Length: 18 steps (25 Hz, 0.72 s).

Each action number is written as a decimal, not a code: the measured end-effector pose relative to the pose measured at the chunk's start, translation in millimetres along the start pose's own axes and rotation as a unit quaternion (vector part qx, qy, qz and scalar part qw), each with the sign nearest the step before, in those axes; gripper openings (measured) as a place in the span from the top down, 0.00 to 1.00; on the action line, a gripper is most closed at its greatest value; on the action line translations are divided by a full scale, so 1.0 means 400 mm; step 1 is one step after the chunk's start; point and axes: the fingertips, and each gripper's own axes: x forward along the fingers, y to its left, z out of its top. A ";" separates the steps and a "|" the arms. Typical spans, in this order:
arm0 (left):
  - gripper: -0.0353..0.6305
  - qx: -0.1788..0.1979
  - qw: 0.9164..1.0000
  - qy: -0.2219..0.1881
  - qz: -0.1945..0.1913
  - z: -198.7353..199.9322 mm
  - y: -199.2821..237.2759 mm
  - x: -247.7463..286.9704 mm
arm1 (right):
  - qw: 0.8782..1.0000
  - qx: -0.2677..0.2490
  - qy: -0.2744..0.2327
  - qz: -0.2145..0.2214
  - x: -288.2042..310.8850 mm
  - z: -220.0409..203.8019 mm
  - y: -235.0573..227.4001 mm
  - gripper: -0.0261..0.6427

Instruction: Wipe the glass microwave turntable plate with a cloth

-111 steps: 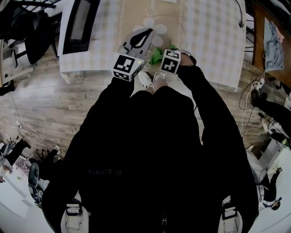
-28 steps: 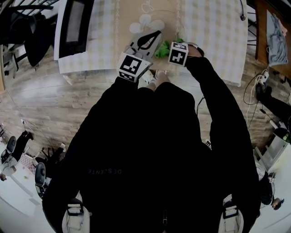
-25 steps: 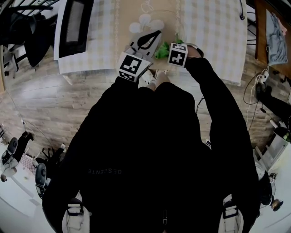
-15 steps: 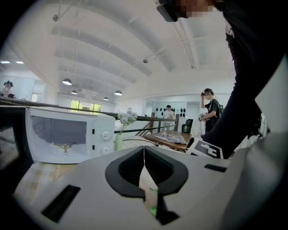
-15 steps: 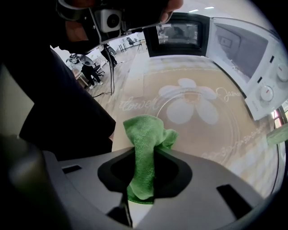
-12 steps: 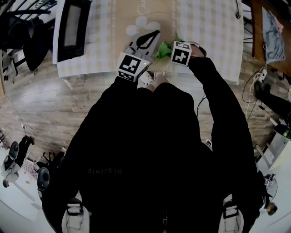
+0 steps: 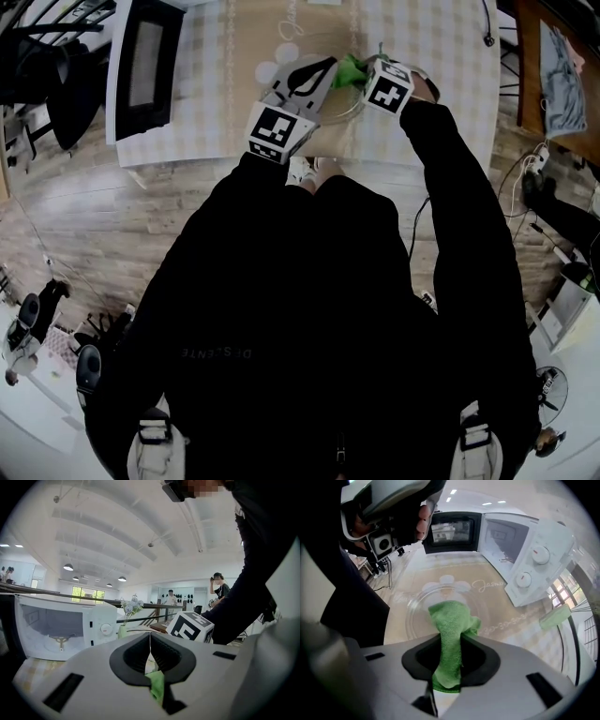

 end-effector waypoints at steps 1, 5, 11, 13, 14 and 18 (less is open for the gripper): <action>0.91 0.000 1.000 0.000 0.001 0.001 0.002 0.010 | 1.000 0.000 -0.002 -0.004 -0.001 0.000 -0.020 0.81; 0.91 -0.001 1.000 0.001 0.005 0.002 0.008 0.047 | 1.000 -0.003 -0.007 -0.020 0.007 -0.002 -0.091 0.81; 0.91 -0.001 1.000 0.007 0.014 0.000 0.031 0.084 | 0.999 -0.019 0.002 -0.042 0.042 -0.014 -0.167 0.81; 0.92 -0.001 1.000 0.010 0.016 -0.003 0.037 0.087 | 0.999 -0.022 0.010 -0.044 0.057 -0.026 -0.180 0.81; 0.92 -0.001 1.000 0.011 0.018 -0.005 0.041 0.087 | 0.999 -0.024 0.014 -0.045 0.064 -0.032 -0.186 0.81; 0.91 -0.005 1.000 0.018 0.024 -0.021 0.054 0.083 | 0.998 -0.027 0.026 -0.046 0.093 -0.054 -0.192 0.81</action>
